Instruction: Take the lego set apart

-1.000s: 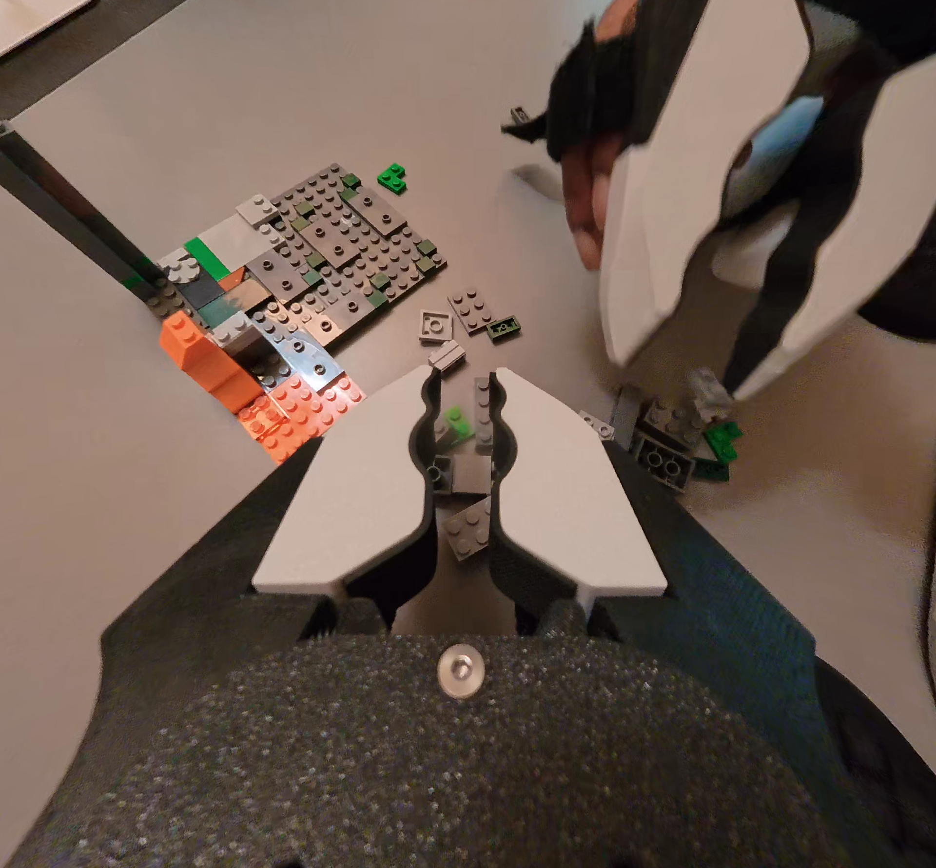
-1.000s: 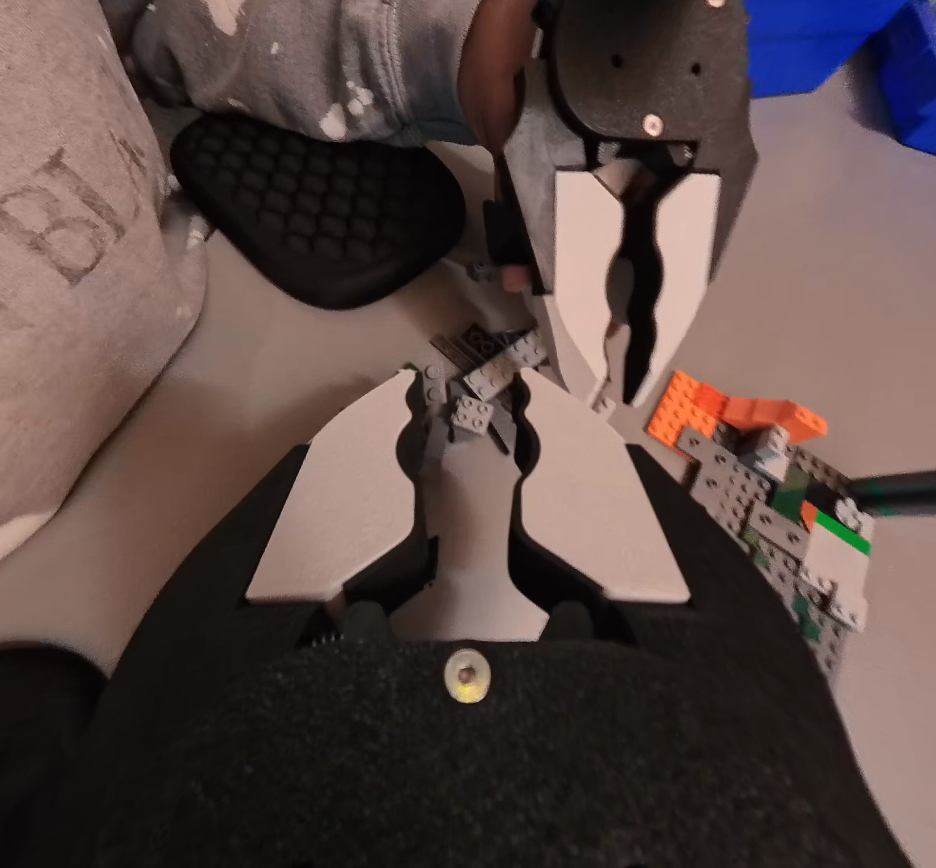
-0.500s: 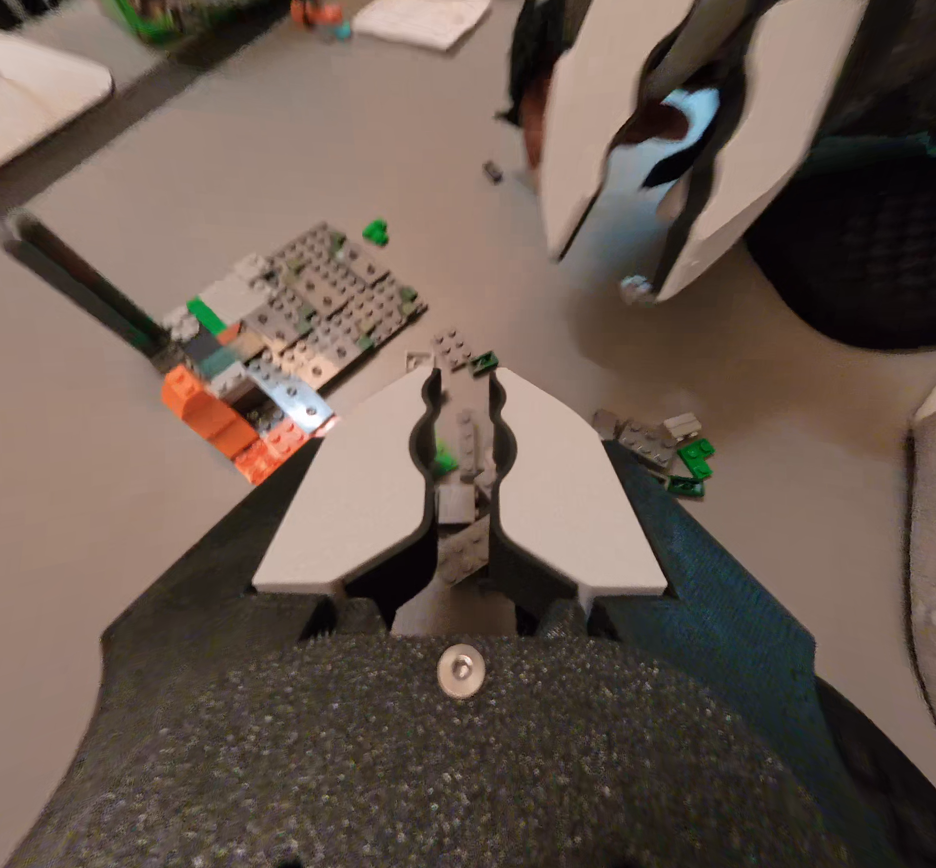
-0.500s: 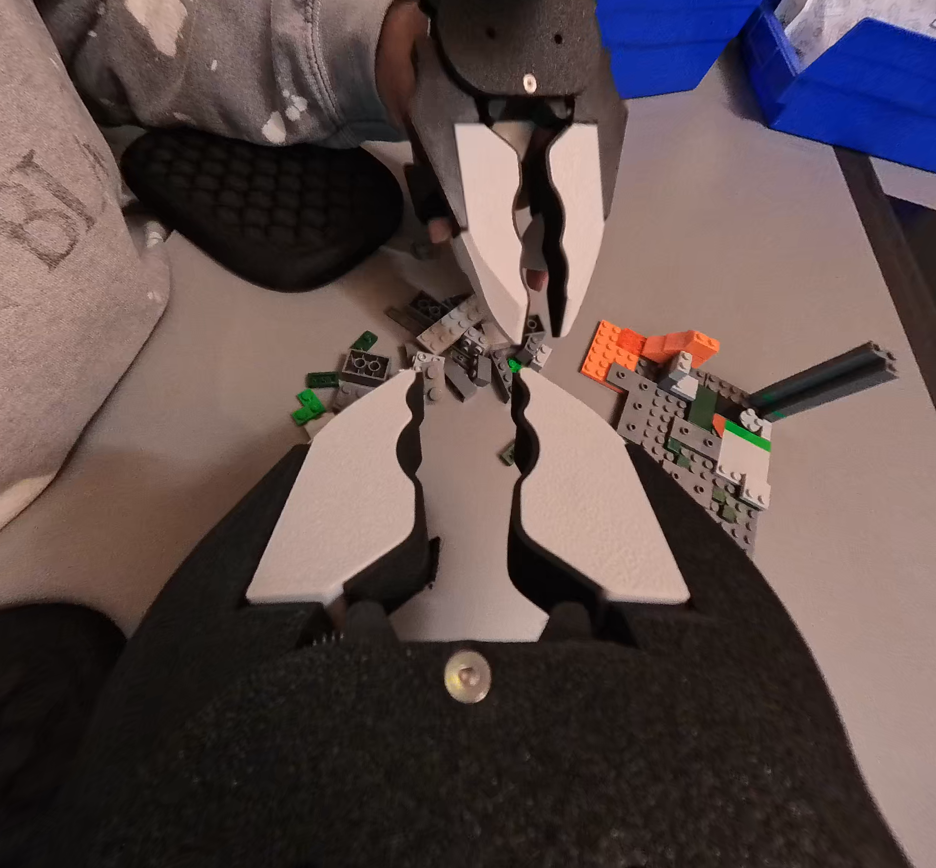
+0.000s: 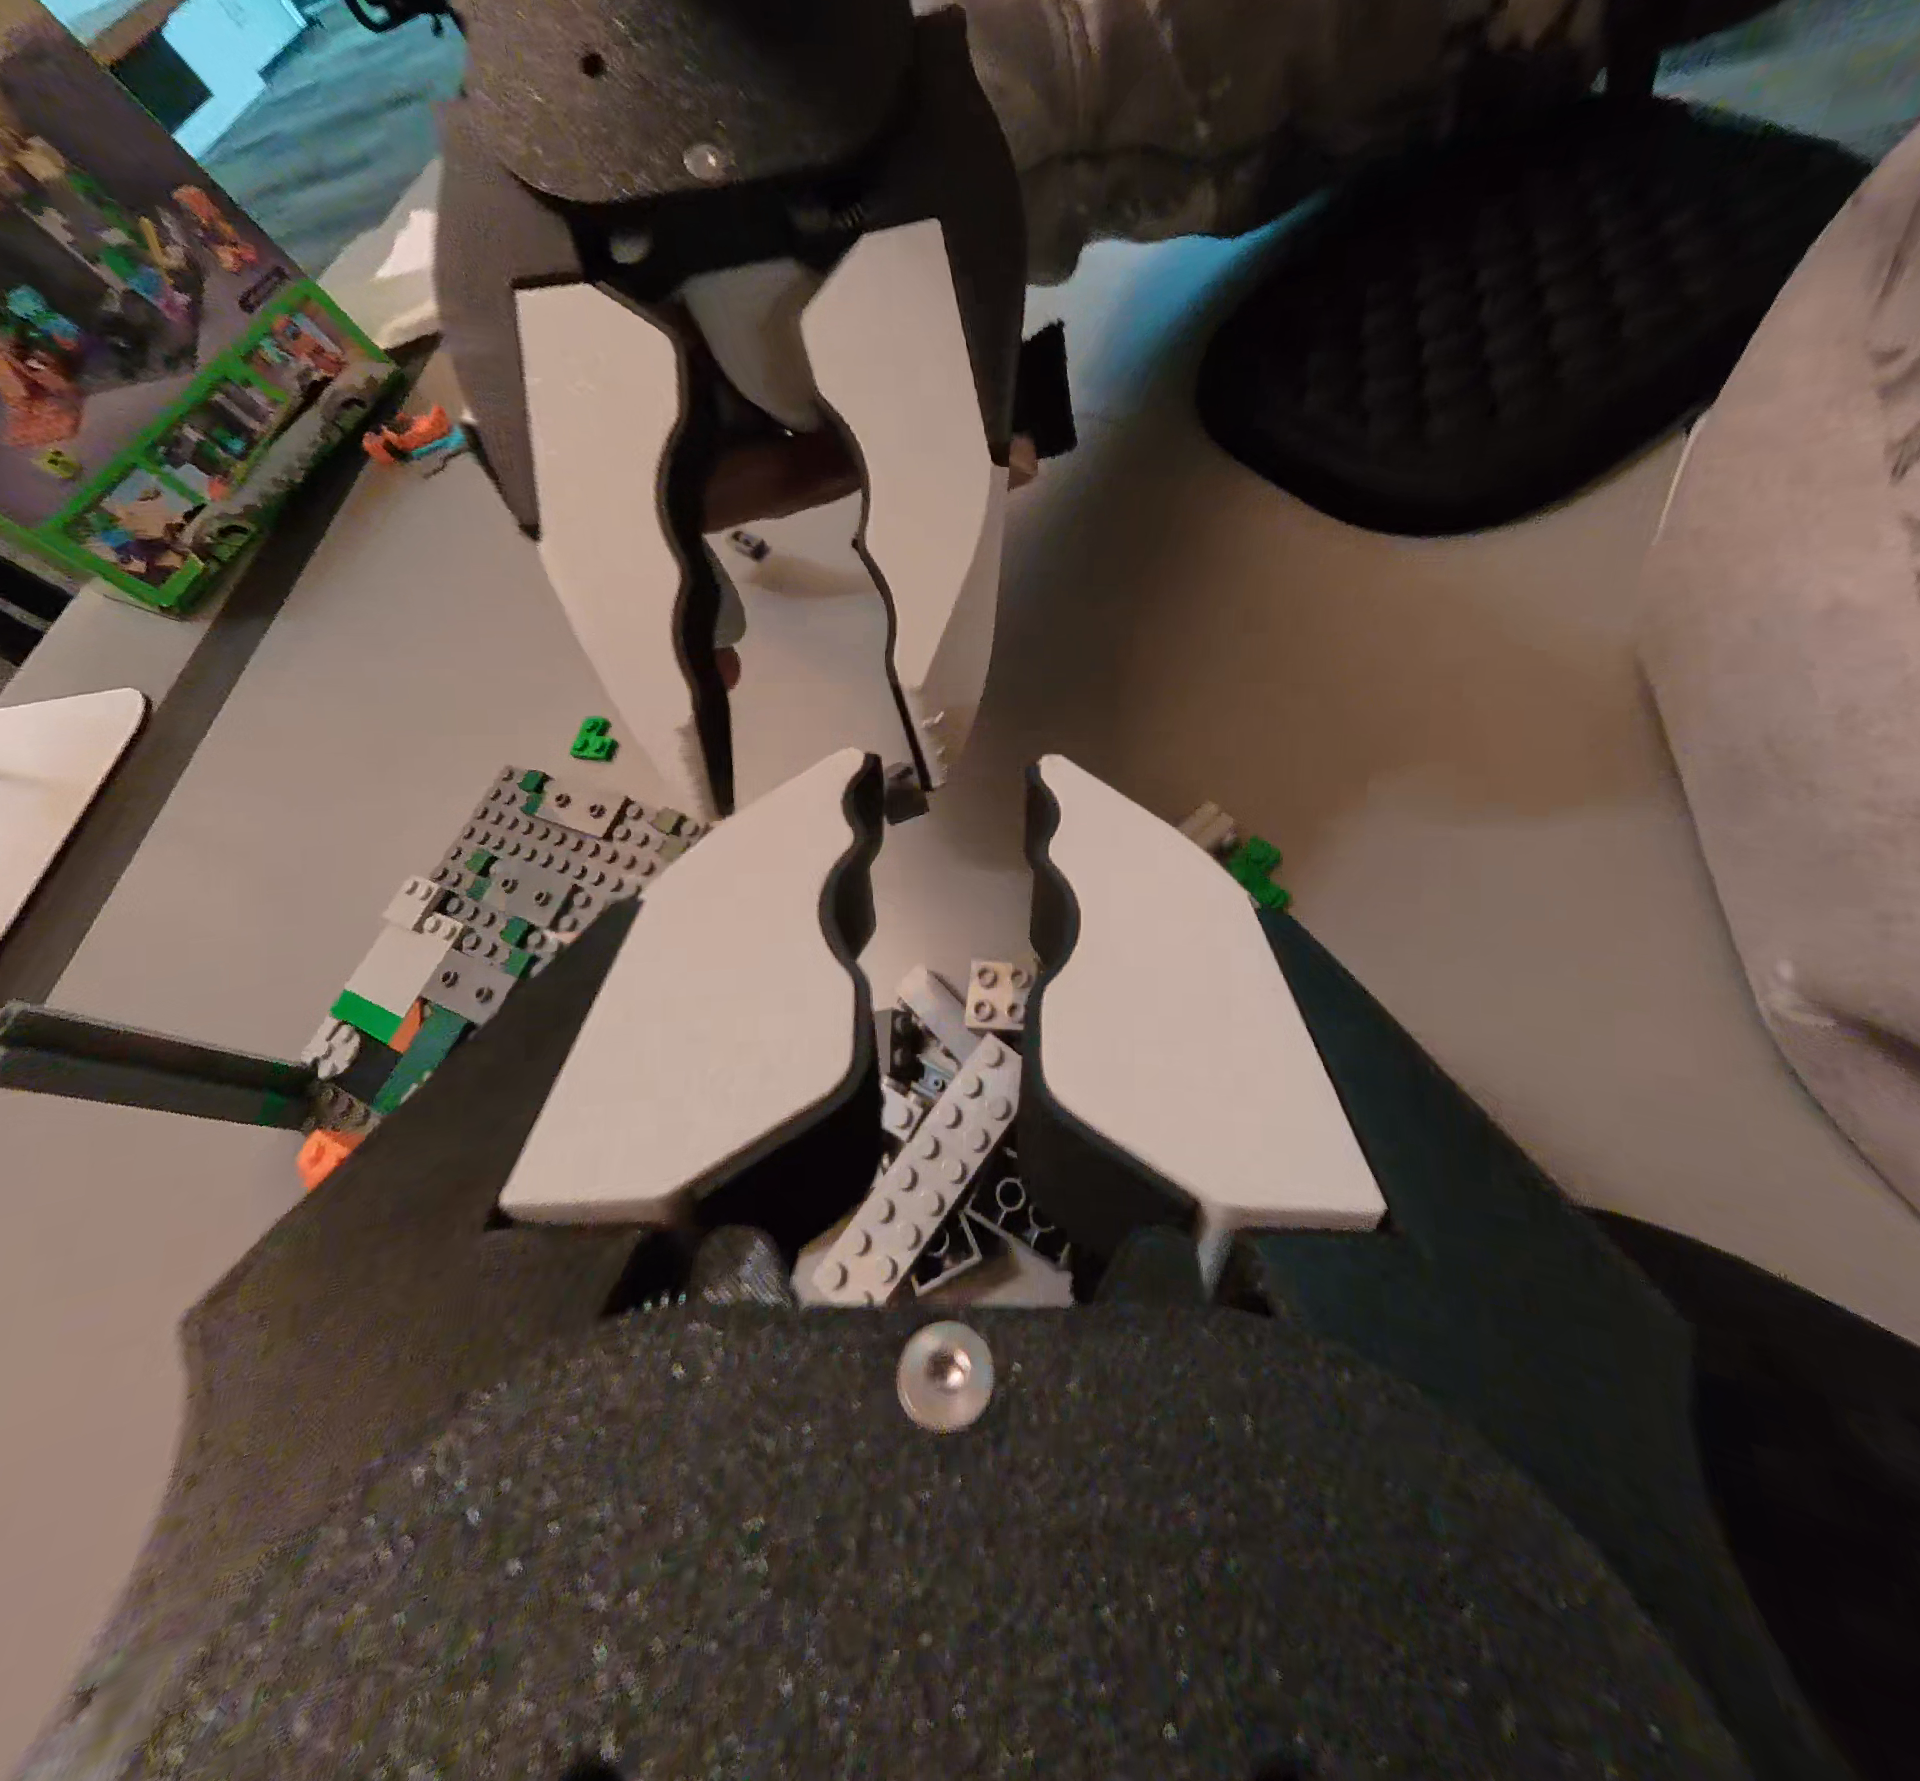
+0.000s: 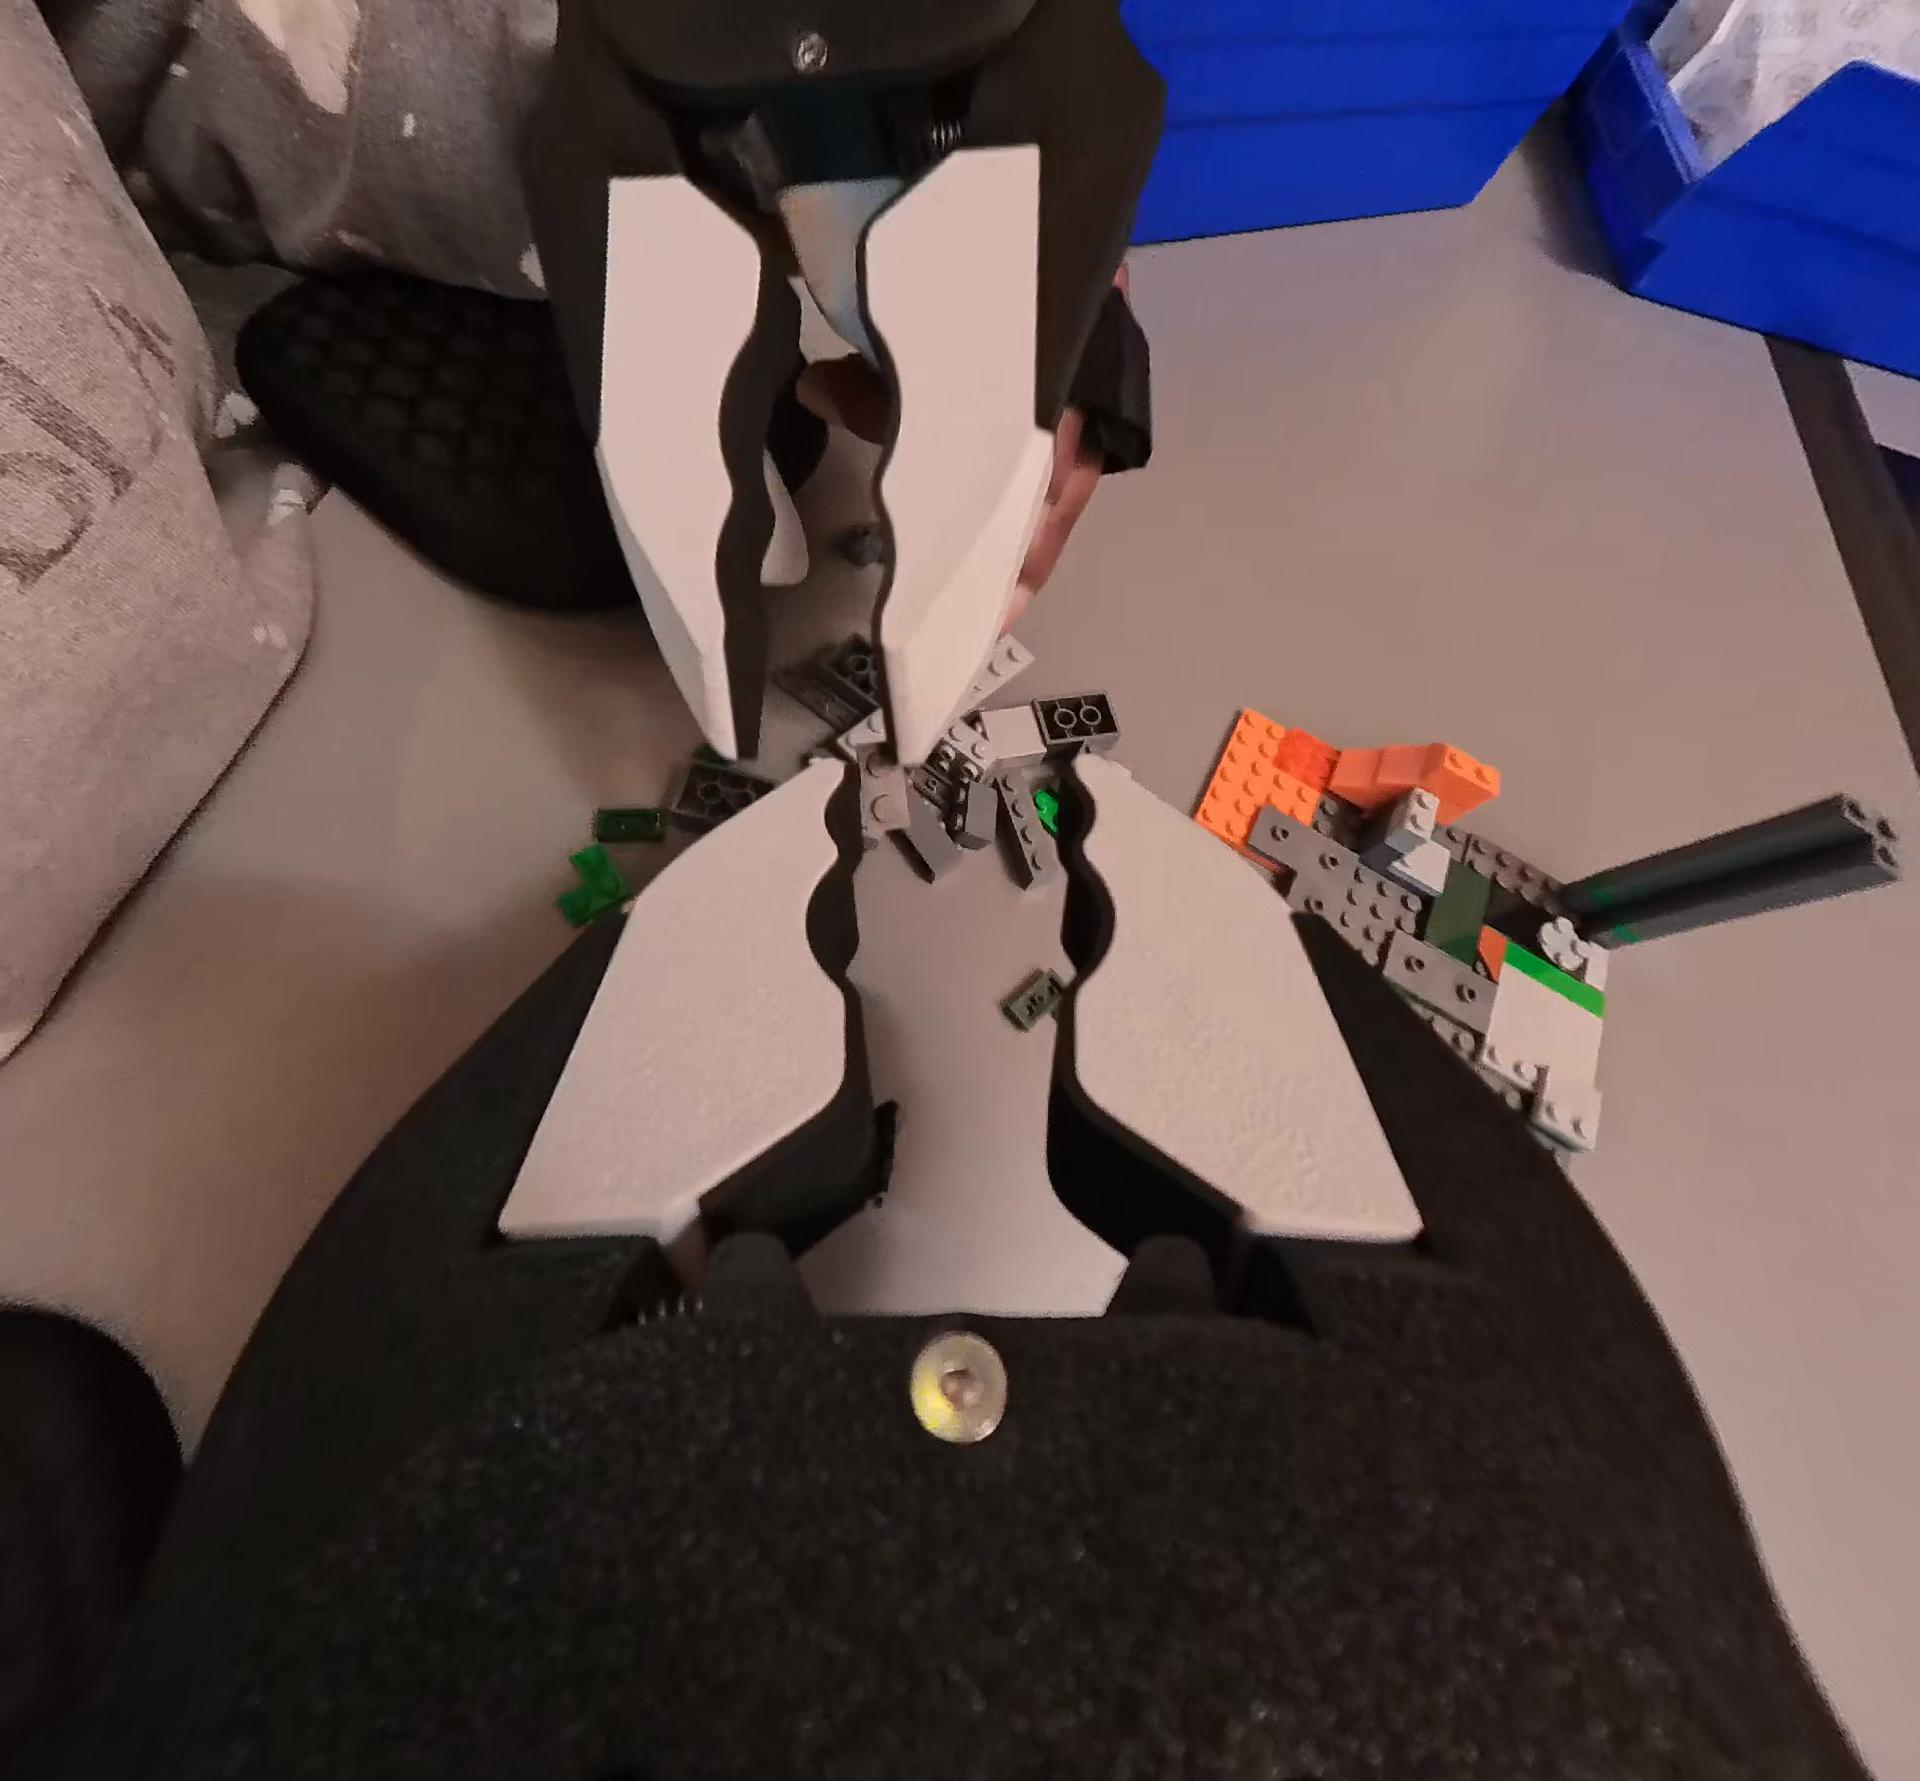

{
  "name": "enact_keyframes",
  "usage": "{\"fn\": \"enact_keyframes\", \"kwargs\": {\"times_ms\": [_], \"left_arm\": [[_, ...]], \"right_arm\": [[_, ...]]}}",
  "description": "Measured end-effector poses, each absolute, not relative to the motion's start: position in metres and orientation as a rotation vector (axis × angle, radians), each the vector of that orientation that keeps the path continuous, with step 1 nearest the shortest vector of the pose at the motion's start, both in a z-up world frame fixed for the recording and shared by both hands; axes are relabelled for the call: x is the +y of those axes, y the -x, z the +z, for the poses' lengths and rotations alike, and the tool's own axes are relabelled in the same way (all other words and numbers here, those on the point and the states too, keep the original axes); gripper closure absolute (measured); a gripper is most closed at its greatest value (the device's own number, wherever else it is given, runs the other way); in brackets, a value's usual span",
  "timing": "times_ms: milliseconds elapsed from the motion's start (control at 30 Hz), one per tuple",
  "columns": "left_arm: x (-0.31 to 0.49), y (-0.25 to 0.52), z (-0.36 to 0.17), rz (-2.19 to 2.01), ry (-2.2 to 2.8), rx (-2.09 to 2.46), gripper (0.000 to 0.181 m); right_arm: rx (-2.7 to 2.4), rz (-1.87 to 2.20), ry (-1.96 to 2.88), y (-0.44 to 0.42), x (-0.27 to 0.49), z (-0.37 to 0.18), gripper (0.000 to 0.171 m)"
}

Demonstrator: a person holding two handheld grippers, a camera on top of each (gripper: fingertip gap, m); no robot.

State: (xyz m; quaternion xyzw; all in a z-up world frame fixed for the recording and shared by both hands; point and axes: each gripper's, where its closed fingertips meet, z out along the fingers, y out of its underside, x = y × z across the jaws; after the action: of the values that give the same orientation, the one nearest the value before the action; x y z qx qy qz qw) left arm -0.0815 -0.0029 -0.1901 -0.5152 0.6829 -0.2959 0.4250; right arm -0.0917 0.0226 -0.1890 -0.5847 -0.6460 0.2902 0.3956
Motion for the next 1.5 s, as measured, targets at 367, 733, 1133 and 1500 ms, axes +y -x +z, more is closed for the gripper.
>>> {"fn": "enact_keyframes", "kwargs": {"times_ms": [367, 733, 1133, 1500], "left_arm": [[0.016, 0.092, -0.205, -0.587, 1.361, 1.727, 0.175], [0.045, 0.099, -0.198, -0.545, 1.488, 1.549, 0.176], [0.045, 0.095, -0.203, -0.547, 1.506, 1.558, 0.176], [0.052, 0.097, -0.202, -0.558, 1.54, 1.51, 0.176]], "right_arm": [[-1.622, 0.741, 1.481, 0.091, 0.028, -0.188, 0.134], [-1.522, 0.504, 1.772, -0.019, 0.067, -0.203, 0.137], [-1.454, 0.397, 2.001, -0.092, 0.076, -0.251, 0.142], [-1.5, 0.6, 2.047, -0.069, 0.08, -0.264, 0.154]]}}
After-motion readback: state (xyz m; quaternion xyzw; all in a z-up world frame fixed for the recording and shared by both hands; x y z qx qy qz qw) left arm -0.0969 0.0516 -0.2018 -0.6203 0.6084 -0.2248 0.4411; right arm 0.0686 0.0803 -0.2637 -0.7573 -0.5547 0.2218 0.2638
